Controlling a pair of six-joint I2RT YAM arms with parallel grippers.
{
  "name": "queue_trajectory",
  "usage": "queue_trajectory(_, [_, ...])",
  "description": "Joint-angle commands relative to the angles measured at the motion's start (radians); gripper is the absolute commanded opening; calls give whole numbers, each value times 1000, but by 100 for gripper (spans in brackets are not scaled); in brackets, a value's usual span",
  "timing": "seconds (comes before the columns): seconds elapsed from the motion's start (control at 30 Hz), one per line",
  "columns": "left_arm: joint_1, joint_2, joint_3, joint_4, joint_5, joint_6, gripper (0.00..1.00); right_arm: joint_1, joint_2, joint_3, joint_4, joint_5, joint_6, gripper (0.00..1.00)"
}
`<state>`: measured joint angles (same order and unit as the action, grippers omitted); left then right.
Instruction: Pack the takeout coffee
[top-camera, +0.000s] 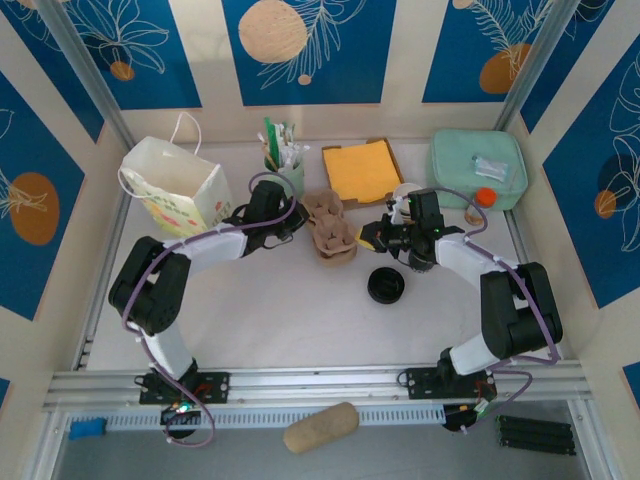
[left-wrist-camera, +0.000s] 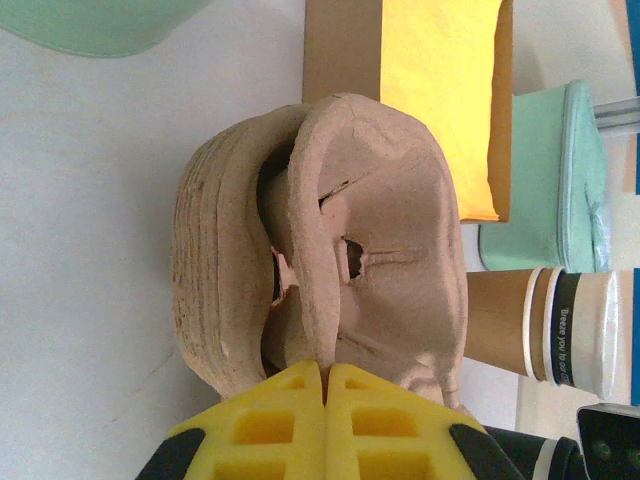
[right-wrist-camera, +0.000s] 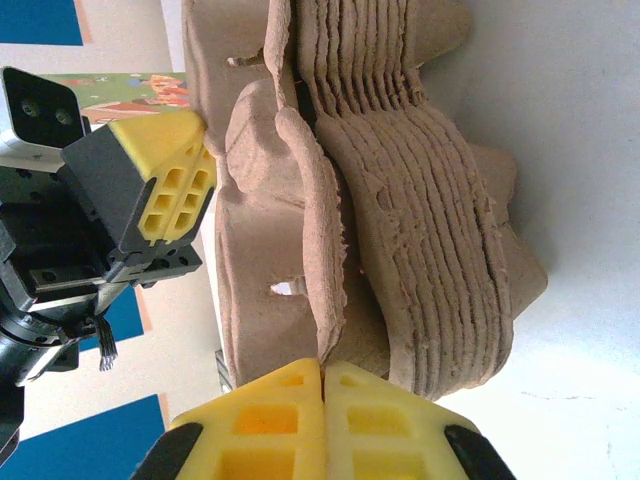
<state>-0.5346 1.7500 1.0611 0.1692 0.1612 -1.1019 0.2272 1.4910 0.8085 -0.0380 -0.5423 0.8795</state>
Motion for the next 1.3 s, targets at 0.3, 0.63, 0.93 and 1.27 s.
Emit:
queue_trajectory(0.3, [6,-51,-52,172,77,-45,0,-35,-10,56,-82,-14,-50,30])
queue_trajectory(0.63, [6,-64,-84,255,104,-70,0,-59,-56,139,-198,34,-119,33])
queue_trajectory(0.93, [4,-62,-95,296,126,-77,0,11,14,346,-405,79,-275,38])
queue_trajectory(1.27, [-1,-48,-94,298,136,-74,0,137,212,596,-581,193,-419,44])
